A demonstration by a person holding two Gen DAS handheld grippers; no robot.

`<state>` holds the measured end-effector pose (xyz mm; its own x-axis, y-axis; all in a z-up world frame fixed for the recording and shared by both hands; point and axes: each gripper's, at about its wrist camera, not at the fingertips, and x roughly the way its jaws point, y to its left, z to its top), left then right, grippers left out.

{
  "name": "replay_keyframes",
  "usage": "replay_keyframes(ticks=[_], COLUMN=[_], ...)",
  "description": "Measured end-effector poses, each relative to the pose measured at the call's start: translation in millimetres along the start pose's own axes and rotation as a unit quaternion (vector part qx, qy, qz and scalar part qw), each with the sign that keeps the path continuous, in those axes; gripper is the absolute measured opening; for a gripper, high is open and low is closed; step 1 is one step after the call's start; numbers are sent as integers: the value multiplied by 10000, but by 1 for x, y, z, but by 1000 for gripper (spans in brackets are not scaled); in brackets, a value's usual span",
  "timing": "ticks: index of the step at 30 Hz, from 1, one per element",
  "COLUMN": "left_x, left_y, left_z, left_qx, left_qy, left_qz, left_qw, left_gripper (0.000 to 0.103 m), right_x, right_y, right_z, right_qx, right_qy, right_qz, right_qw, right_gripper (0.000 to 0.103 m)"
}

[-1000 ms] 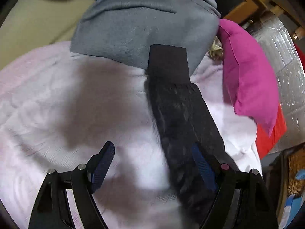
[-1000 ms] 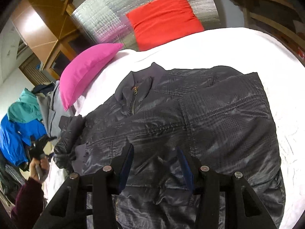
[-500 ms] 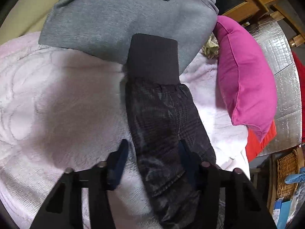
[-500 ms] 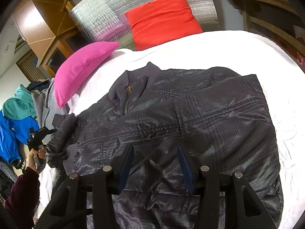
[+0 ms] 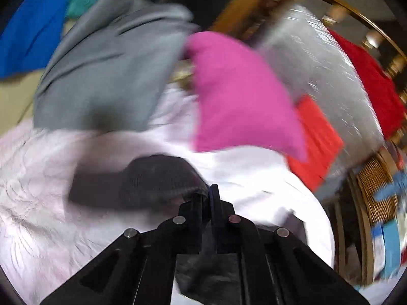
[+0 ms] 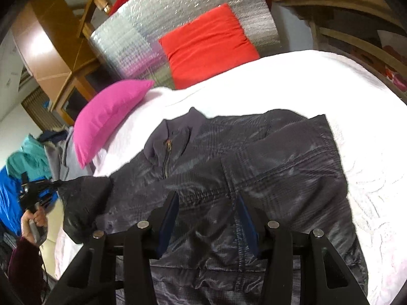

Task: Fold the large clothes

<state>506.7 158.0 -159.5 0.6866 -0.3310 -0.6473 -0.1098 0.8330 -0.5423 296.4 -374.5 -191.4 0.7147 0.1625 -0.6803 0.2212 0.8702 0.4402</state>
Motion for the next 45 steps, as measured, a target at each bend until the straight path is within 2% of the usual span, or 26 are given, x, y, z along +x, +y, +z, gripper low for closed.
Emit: replay_keyframes(ticks=[4,7,14,17,20,23,26,28,30,32,33,34,36,39,42,45], left_x=[-35,-54,-45,-25,-4,23,37,34,19,-6,-13,-27,-38,-43,-30,-12], left_y=[-71,-121,-193,-211,-223,-211,-191,-176,-163,-150,-145,-135,-119,-98,-94,-103], left_z=[-26,-63,-159,-196,-240,-272,-290,-292,-293,-286,-282,-273,-256,-227,-207,-196], left_qx=[716,1233,1780,1840,2004,1824,1555,1483,1460,1600,1582,1449,1179,579,86,-16], left_qy=[-46,19,567,948,1224,1749,2208,2398,2482,2308,2245,2108,1911,1722,1668,1637], left_qz=[-363,-634,-1015,-1111,-975,-948,-833,-804,-962,-1037,-1082,-1202,-1330,-1300,-1291,-1224], left_qw=[9968,9903,9771,9720,9671,9629,9592,9561,9528,9541,9554,9592,9653,9747,9775,9789], left_gripper=[4,4,4,4,4,4,5,12,21,41,58,67,68,70,70,70], right_x=[-15,-25,-50,-58,-62,-66,-65,-64,-61,-59,-58,-57,-56,-55,-54,-54], right_y=[-12,-23,-42,-47,-50,-55,-59,-60,-60,-57,-54,-52,-47,-43,-43,-45], right_z=[5,8,10,11,11,12,12,12,12,12,11,11,9,7,6,7], right_qx=[277,497,918,1017,1037,1058,1114,1114,1110,1094,1056,1016,932,856,845,857], right_qy=[-160,-220,-446,-480,-483,-524,-513,-475,-414,-375,-359,-348,-341,-332,-300,-307], right_qz=[96,186,465,560,611,570,565,534,549,559,566,568,558,525,531,531], right_qw=[9994,9983,9937,9921,9916,9914,9908,9912,9914,9917,9921,9926,9935,9944,9946,9944], right_gripper=[51,51,52,52,52,52,54,54,55,55,55,55,56,56,56,56])
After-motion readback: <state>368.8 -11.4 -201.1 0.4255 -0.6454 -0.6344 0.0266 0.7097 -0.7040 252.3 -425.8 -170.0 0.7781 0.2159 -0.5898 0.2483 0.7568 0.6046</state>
